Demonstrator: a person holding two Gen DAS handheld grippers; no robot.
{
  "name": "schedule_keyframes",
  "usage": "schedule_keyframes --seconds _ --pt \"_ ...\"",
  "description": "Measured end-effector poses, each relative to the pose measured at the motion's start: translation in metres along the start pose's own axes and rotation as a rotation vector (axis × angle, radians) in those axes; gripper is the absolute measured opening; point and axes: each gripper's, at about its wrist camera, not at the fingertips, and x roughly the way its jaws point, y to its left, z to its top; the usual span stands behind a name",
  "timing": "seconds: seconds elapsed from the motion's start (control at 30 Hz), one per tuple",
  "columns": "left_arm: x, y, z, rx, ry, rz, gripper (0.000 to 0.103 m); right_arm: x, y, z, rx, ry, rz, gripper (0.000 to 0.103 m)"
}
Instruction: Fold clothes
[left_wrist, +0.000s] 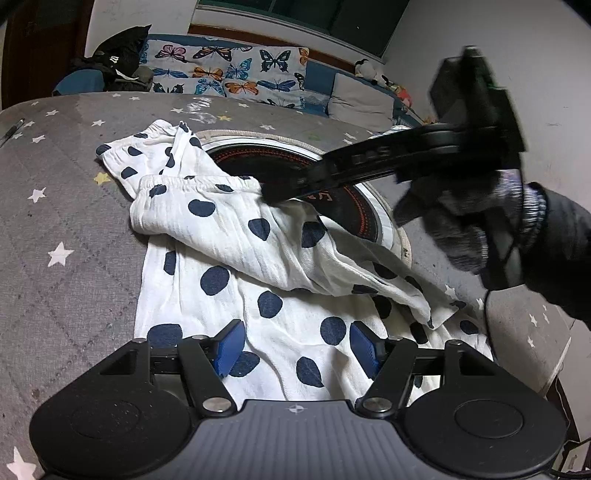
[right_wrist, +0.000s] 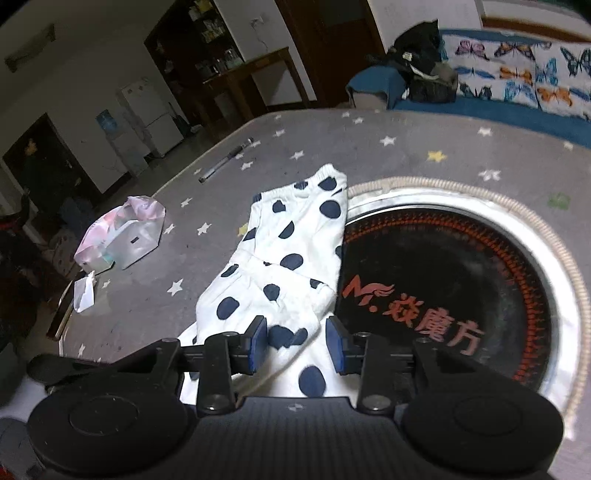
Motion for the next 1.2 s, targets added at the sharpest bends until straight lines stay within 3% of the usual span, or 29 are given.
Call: schedule_keyframes --seconds 0.27,0.4,0.57,0.73,1.0,1.2 --pt "-0.002 0.000 -0.003 -0.006 -0.013 0.002 0.068 0.025 0.007 0.005 0.002 0.025 0.013 0.035" --pt "-0.003 0.000 -0.003 -0.007 -0.014 -0.001 0.068 0.024 0.013 0.005 -0.030 0.014 -0.017 0.015" --pt "-0.003 0.000 -0.003 -0.005 -0.013 -0.003 0.068 0.005 0.016 0.010 -0.078 -0.045 -0.086 0.006" --pt "-0.003 0.000 -0.003 -0.001 -0.009 -0.002 0.069 -0.025 0.005 0.023 -0.116 -0.120 -0.198 0.005" --pt "-0.002 -0.002 -0.002 0.007 -0.004 0.001 0.070 -0.070 -0.045 0.039 -0.128 -0.216 -0.465 0.005" --pt "-0.001 -0.003 -0.002 0.014 0.001 0.004 0.071 -0.073 -0.102 0.029 -0.012 -0.197 -0.626 0.009"
